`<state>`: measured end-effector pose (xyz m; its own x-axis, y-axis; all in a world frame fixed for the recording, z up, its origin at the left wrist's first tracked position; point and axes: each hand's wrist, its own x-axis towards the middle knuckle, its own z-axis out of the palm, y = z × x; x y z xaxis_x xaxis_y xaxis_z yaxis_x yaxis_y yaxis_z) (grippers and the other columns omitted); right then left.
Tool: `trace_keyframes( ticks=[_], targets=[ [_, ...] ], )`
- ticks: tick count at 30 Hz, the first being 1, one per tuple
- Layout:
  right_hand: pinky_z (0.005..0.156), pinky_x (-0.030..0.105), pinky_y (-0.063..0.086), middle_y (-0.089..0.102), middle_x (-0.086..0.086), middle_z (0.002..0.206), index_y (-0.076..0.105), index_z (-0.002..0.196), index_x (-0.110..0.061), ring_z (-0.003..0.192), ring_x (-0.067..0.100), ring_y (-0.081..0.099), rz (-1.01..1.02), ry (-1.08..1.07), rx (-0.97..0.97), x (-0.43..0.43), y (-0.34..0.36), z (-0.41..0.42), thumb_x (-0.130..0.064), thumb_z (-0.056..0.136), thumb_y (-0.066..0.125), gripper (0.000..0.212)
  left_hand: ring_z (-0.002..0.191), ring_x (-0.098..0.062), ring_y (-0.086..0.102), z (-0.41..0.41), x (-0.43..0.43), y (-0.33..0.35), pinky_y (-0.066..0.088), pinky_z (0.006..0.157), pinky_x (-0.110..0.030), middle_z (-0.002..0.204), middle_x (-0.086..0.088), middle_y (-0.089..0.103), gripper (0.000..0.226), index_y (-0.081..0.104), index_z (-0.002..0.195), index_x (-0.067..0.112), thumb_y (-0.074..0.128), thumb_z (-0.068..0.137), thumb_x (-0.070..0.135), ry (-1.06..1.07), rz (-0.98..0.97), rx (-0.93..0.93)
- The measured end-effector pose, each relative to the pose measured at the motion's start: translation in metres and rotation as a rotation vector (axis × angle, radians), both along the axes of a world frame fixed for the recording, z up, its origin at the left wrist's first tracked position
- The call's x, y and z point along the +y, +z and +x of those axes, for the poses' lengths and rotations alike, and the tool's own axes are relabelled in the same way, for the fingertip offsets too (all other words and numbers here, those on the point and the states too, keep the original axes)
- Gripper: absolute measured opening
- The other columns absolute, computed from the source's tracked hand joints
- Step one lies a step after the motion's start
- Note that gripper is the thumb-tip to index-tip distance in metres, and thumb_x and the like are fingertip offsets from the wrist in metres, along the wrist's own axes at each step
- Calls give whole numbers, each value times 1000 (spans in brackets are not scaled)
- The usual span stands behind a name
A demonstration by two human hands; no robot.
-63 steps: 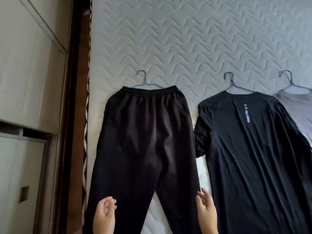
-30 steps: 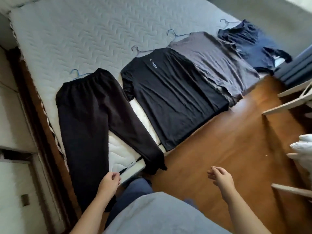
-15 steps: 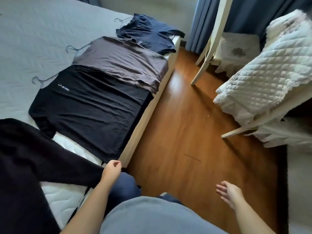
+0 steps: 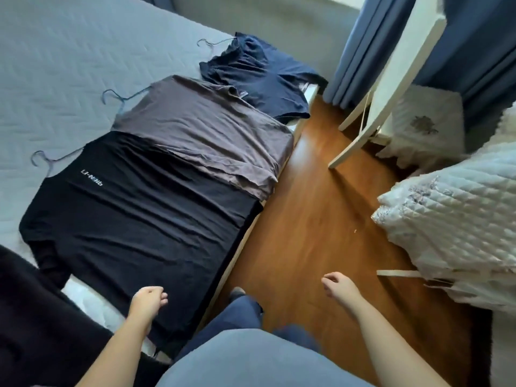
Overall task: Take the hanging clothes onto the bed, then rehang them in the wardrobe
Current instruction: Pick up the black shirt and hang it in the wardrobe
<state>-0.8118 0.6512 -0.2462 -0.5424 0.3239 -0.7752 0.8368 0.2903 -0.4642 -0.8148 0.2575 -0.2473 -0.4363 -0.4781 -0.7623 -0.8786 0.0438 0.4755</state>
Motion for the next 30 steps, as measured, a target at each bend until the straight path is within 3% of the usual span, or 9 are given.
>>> trace_keyframes(
  ticks=[2, 5, 8, 12, 19, 22, 24, 28, 30],
  targets=[
    [88, 41, 48, 61, 11, 96, 59, 98, -10, 86, 22, 54, 6, 78, 26, -2, 4, -41, -14, 88, 54, 12, 74, -24, 57, -30, 12, 1, 32, 56, -24, 95, -16, 60, 14, 53, 84, 8, 42, 91, 10, -48, -2, -10],
    [63, 23, 46, 59, 6, 80, 55, 97, -8, 72, 18, 56, -49, 36, 53, 6, 12, -92, -6, 91, 49, 9, 83, -26, 60, -65, 37, 2, 42, 72, -30, 95, -14, 64, 18, 55, 77, 14, 43, 90, 12, -69, 2, -3],
    [48, 16, 44, 57, 5, 71, 55, 92, -5, 61, 16, 52, -8, 76, 0, 32, 3, -139, -6, 92, 47, 8, 86, -23, 58, -98, 66, 7, 40, 72, -29, 95, -11, 62, 15, 55, 84, 11, 42, 92, 13, -5, 31, 22],
    [26, 10, 31, 53, 9, 66, 54, 85, -2, 52, 18, 46, 57, 187, -123, 62, -8, -209, -6, 93, 46, 12, 93, -22, 57, -129, 88, 23, 39, 68, -29, 99, -8, 60, 14, 53, 100, 9, 42, 93, 14, 250, 90, 75],
    [27, 9, 33, 51, 9, 63, 54, 98, 2, 45, 17, 52, 84, 596, -99, 10, 11, -357, -6, 93, 46, 12, 90, -24, 57, -112, 95, 35, 36, 75, -31, 99, -11, 61, 13, 55, 97, 9, 42, 93, 12, 574, -18, 81],
    [26, 7, 29, 51, 8, 65, 51, 72, -5, 53, 18, 48, 87, 781, -72, -53, 21, -399, -4, 93, 42, 23, 84, -25, 58, -85, 91, 27, 36, 72, -32, 97, -13, 62, 14, 56, 94, 8, 43, 93, 11, 660, -74, 43],
    [27, 8, 29, 53, 8, 64, 49, 65, -6, 53, 19, 47, 83, 883, -43, -97, 22, -415, -2, 91, 41, 27, 82, -25, 58, -65, 87, 21, 35, 65, -31, 95, -14, 62, 14, 57, 93, 7, 43, 93, 9, 731, -96, 11],
    [38, 14, 38, 60, 12, 78, 54, 90, -6, 63, 21, 54, 68, 1040, -46, -186, 20, -408, -8, 91, 42, 12, 77, -26, 58, -37, 62, 7, 34, 59, -29, 91, -17, 62, 16, 58, 94, 3, 42, 92, 5, 827, -72, -35],
    [48, 21, 39, 63, 12, 81, 56, 83, -9, 70, 25, 56, 83, 1092, -31, -226, 16, -390, -9, 89, 44, 13, 74, -26, 58, -29, 39, -2, 37, 61, -27, 91, -20, 64, 16, 59, 93, 2, 43, 92, 4, 856, -38, -50]
  ],
)
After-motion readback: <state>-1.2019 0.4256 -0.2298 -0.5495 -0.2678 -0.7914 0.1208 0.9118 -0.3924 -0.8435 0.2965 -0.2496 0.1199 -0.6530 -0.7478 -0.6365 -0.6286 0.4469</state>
